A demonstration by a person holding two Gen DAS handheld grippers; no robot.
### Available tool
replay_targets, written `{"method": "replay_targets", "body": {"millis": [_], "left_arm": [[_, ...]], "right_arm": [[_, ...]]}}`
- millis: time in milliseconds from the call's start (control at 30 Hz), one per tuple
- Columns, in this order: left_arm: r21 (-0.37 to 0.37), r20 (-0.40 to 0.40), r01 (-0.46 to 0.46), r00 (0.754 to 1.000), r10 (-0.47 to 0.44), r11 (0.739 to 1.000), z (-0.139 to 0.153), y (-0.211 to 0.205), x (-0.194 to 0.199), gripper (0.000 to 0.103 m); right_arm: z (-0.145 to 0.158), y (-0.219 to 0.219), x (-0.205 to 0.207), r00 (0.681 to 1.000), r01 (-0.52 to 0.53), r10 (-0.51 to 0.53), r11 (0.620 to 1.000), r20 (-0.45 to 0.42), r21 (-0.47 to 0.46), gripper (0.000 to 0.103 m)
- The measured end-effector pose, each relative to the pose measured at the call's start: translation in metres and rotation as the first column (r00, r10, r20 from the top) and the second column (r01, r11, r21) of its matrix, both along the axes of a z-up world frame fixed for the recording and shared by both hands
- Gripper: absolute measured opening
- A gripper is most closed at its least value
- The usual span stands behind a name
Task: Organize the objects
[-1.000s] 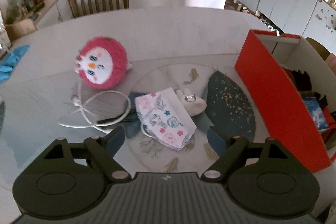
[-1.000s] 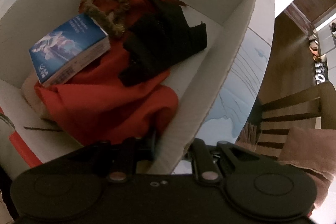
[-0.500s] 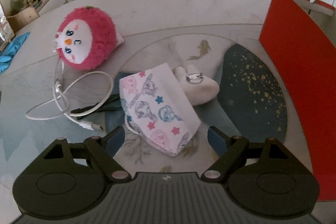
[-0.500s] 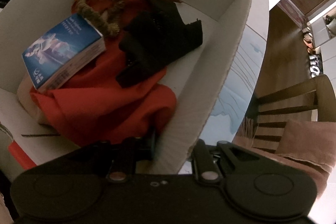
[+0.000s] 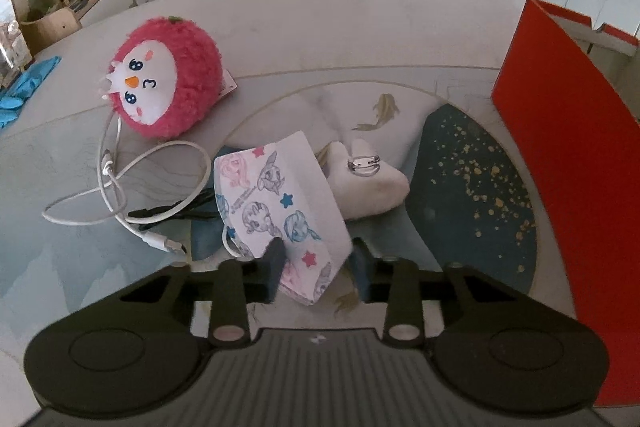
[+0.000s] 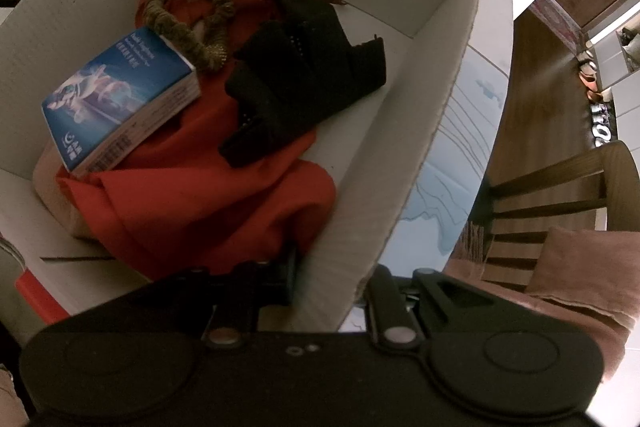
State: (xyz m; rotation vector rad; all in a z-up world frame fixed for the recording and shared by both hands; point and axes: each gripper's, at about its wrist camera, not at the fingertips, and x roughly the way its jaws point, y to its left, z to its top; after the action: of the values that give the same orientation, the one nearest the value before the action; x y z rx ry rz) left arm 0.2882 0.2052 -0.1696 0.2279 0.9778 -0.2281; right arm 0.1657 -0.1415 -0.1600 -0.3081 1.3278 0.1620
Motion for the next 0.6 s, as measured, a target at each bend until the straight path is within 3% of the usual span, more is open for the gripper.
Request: {"method": "replay_targets", "body": {"millis": [67,167,600], "left_arm": [[-0.009,-0.001,-0.004,1.000,0.004,1.000,0.002,0.002,-0.003,0.016],[-0.036,0.007,-0.020,1.000,0.020,0.999,0.007,0.008,-0.007,0.005],[-0.122,0.070,-0.007,0.997,0.016,0.992,0.058,0.030,-0.031,0.000]], "right_arm": [[0.000,0.000,-0.001,1.000,-0.001,0.001,1.000,0.001,0.001,0.014],[0.000,-0.001,-0.001,1.000,-0.003,0.003,1.000,0.003,0.002,0.014],[0.001,0.003,-0.004,1.000,-0.016,0.016,1.000,0.009,-0.008,0.014]]}}
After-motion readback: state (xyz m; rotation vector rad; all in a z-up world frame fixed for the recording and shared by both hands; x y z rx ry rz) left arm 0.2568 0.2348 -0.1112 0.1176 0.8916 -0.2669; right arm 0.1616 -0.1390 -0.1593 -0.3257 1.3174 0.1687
